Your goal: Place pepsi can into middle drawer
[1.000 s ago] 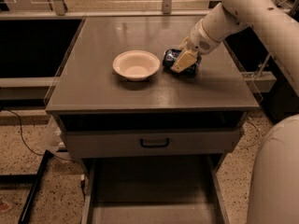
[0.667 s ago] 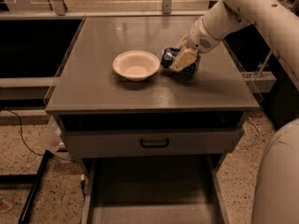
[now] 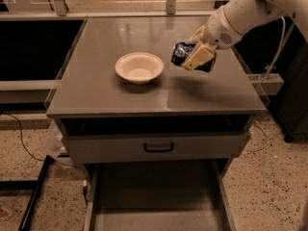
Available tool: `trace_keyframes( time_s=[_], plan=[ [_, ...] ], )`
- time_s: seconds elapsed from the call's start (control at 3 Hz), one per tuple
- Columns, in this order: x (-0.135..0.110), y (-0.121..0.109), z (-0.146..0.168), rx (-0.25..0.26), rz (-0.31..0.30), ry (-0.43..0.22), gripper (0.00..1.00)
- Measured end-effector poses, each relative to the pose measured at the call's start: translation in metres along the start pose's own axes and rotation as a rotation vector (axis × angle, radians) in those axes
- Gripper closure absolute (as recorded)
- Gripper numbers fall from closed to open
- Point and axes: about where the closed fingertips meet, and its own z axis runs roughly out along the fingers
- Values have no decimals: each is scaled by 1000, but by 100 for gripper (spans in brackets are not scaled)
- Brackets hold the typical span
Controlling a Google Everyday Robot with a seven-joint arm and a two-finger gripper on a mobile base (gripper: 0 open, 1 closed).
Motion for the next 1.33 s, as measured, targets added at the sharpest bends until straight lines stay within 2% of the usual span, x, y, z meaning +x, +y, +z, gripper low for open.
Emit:
trace_keyframes(
  time_s=[0.33, 0.67, 1.0, 1.33],
  plan=[
    [15, 28, -44, 47, 55, 2, 100],
    [32, 69, -79, 89, 112, 12, 100],
    [45, 116, -99, 98, 162, 9, 100],
    [58, 150, -95, 61, 213, 12, 100]
  ],
)
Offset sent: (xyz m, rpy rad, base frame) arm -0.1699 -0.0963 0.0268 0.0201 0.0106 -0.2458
